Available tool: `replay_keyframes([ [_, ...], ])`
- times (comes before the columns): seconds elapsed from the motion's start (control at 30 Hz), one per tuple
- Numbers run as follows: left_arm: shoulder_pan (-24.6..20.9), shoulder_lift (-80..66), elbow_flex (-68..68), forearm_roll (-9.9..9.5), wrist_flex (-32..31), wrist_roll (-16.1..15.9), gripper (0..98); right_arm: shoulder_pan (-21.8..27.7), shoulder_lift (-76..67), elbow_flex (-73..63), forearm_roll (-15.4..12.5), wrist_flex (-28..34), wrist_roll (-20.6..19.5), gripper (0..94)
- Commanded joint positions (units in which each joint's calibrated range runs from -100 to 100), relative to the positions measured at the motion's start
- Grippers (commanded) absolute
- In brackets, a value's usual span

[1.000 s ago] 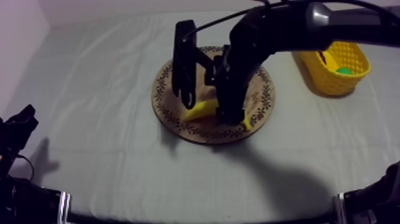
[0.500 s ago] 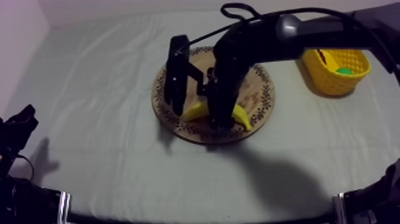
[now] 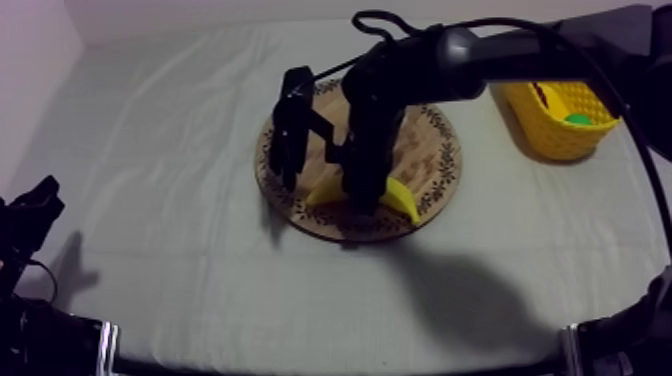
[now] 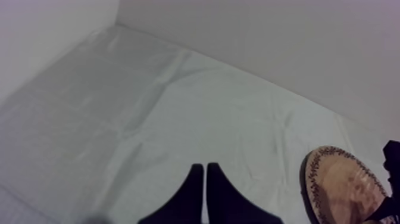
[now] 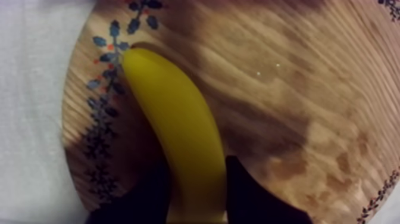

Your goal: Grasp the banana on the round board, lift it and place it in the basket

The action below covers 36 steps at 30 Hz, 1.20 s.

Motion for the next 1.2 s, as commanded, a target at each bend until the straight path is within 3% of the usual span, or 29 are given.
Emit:
replay_keyframes([
  [0.0, -0.01, 0.03, 0.04, 0.0, 0.0, 0.0, 0.1, 0.03, -1.16, 0.27, 0.34, 0.81, -0.13, 16.3],
  [0.3, -0.01, 0.03, 0.04, 0.0, 0.0, 0.0, 0.1, 3.25, -15.86, 3.4, -0.02, 7.1, 2.17, 16.4],
  [0.57, -0.01, 0.03, 0.04, 0.0, 0.0, 0.0, 0.1, 11.44, -27.9, 3.3, -0.14, 11.9, 6.57, 16.8],
  [1.17, -0.01, 0.03, 0.04, 0.0, 0.0, 0.03, 0.1, 29.51, -28.49, -3.26, 0.17, 12.12, 11.97, 19.0],
])
